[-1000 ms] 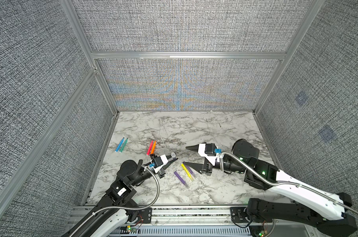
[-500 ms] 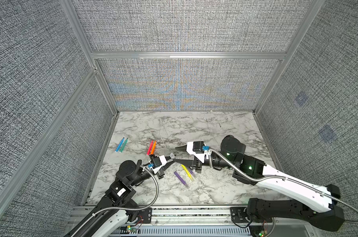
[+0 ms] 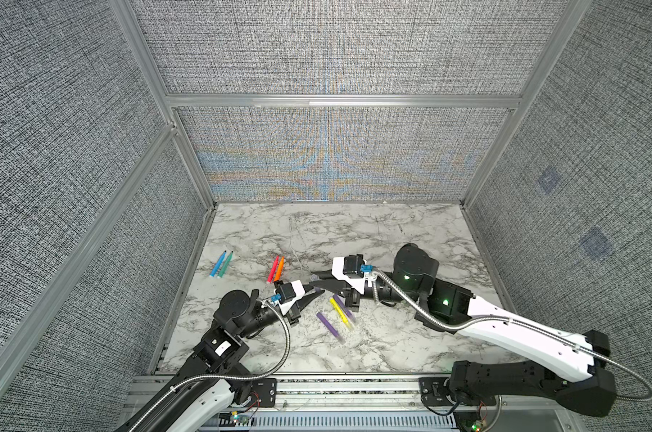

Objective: Remove pen caps from pens
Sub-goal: Open the pen cap on the pen, then place the pen at the middle-left of the table.

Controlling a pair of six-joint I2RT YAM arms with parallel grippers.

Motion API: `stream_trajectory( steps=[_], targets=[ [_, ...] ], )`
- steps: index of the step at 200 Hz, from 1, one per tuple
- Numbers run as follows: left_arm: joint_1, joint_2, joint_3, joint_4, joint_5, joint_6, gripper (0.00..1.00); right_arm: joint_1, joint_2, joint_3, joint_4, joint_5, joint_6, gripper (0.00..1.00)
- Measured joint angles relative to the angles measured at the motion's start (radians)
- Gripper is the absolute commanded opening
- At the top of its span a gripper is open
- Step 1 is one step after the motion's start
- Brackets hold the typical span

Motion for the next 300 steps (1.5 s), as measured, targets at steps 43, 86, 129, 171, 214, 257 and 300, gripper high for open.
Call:
stream_trajectory(
  steps=[43, 86, 129, 171, 214, 257, 300],
  targets=[
    [0.000, 0.015, 0.002, 0.009, 0.000, -0.003, 0.00, 0.001, -0.001, 0.005, -0.008, 0.021, -0.001, 0.00],
    [0.003, 0.081, 0.040, 0.063, 0.008, -0.006, 0.00, 0.002, -0.001, 0.066, -0.061, 0.063, -0.016, 0.00],
    [0.023, 0.130, 0.060, 0.124, 0.049, -0.011, 0.00, 0.019, 0.006, 0.120, -0.101, 0.095, -0.054, 0.00],
    [0.047, 0.216, 0.079, 0.084, 0.076, -0.006, 0.00, 0.029, 0.000, 0.183, -0.036, 0.105, -0.076, 0.00],
    [0.060, 0.240, 0.072, 0.004, 0.079, -0.006, 0.00, 0.030, -0.030, 0.233, 0.119, 0.045, -0.079, 0.00],
    [0.100, 0.194, 0.089, -0.043, -0.236, -0.048, 0.00, 0.031, -0.108, 0.181, 0.036, 0.278, -0.117, 0.00],
    [0.260, 0.496, 0.283, -0.270, -0.571, -0.116, 0.00, -0.035, -0.110, 0.096, -0.230, 0.673, -0.087, 0.00]
  ],
)
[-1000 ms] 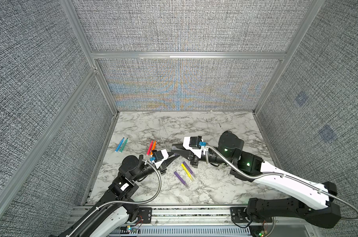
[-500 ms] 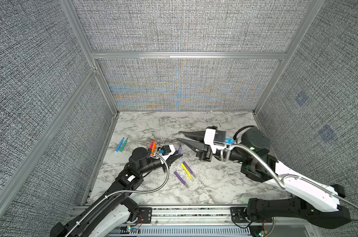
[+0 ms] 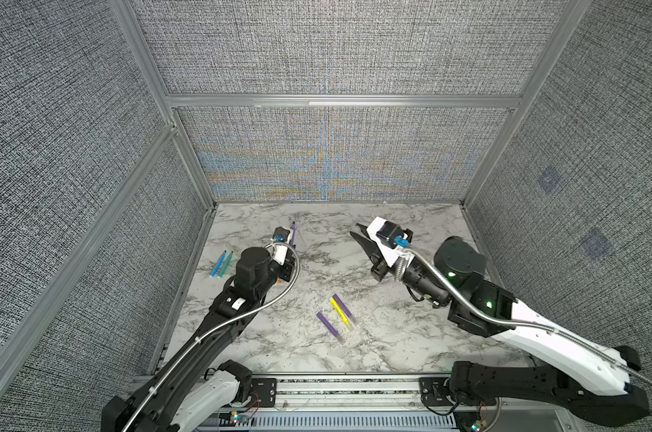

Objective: Remove pen caps from pens
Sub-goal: Place the pen at the middle-left of the table.

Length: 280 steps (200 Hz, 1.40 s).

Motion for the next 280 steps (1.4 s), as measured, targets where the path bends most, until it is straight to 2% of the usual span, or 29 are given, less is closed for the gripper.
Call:
stream_trajectory(
  steps=[25, 42, 78, 135, 196, 280],
  targets=[
    [0.106, 0.245, 0.128, -0.169, -0.037, -0.019, 0.00, -0.069, -0.011, -0.048, -0.155, 0.103, 0.086, 0.00],
    [0.146, 0.351, 0.174, -0.225, -0.053, -0.026, 0.00, -0.107, -0.041, -0.090, -0.220, 0.129, 0.139, 0.00],
    [0.198, 0.419, 0.203, -0.306, -0.129, -0.019, 0.00, -0.190, -0.083, -0.175, -0.283, 0.124, 0.217, 0.00],
    [0.201, 0.593, 0.231, -0.371, -0.254, 0.014, 0.00, -0.264, -0.076, -0.259, -0.288, 0.071, 0.281, 0.00],
    [0.204, 0.607, 0.225, -0.389, -0.275, 0.021, 0.00, -0.291, -0.054, -0.302, -0.274, 0.033, 0.303, 0.00],
    [0.205, 0.640, 0.226, -0.404, -0.259, 0.016, 0.23, -0.325, -0.049, -0.317, -0.259, -0.006, 0.307, 0.00]
  ],
)
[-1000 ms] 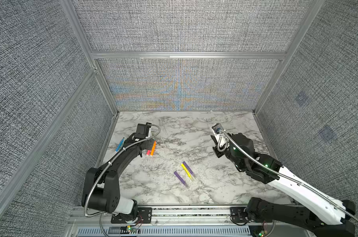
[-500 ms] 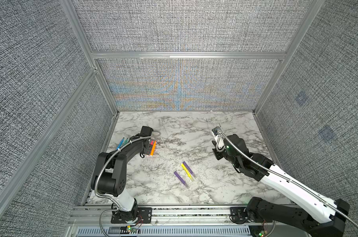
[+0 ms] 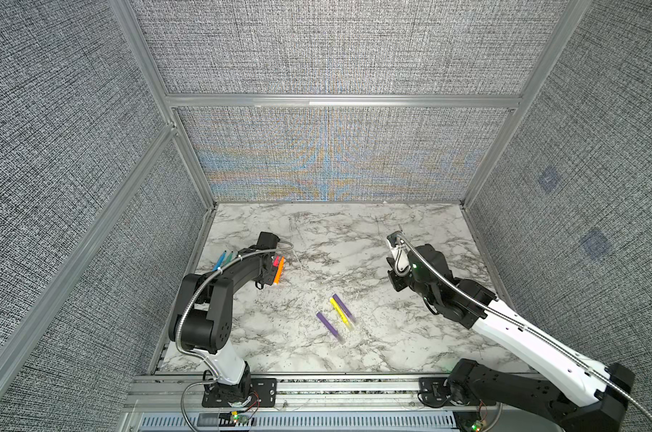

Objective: Remove pen caps from pens
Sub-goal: Place the pen at the middle-left of the table.

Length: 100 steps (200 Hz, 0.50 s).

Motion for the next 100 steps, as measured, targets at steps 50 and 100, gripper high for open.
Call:
stream_trajectory(
  steps=[50, 100],
  targets=[
    [0.000, -0.005, 0.003, -0.004, 0.029, -0.013, 0.49, -0.007, 0.005, -0.001, 0.000, -0.003, 0.000, 0.00],
    [0.000, -0.139, -0.038, 0.006, 0.036, -0.036, 0.51, -0.020, 0.032, -0.012, 0.004, -0.002, 0.003, 0.00]
  ],
)
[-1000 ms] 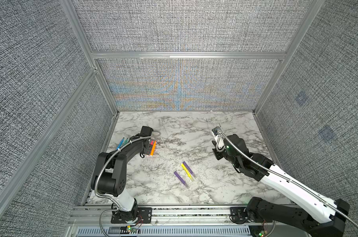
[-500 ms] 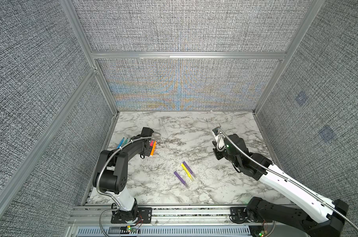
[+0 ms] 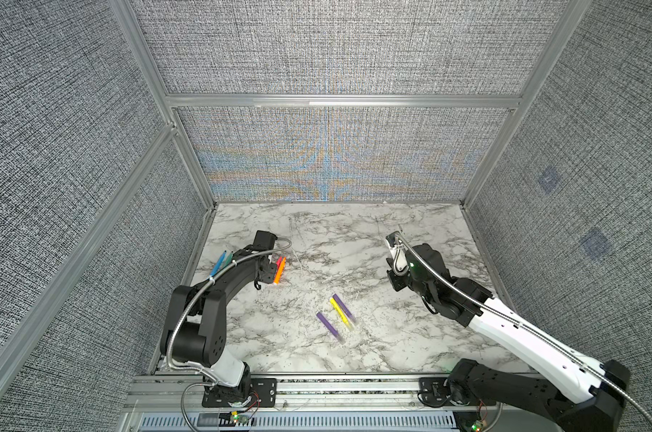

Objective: Remove pen caps from pens
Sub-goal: Place the pen at the middle-left of the table, then place the pen cap at the center of the table.

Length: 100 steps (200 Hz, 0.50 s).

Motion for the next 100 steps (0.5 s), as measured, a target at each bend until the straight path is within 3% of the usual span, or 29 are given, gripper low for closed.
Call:
stream_trajectory(
  steps=[59, 100],
  targets=[
    [-0.014, -0.181, -0.057, 0.059, 0.031, -0.024, 0.53, -0.085, 0.220, 0.018, -0.013, -0.003, 0.013, 0.00],
    [-0.026, -0.392, -0.144, 0.157, 0.131, -0.050, 0.57, -0.151, 0.384, 0.054, -0.035, -0.056, 0.024, 0.00]
  ],
)
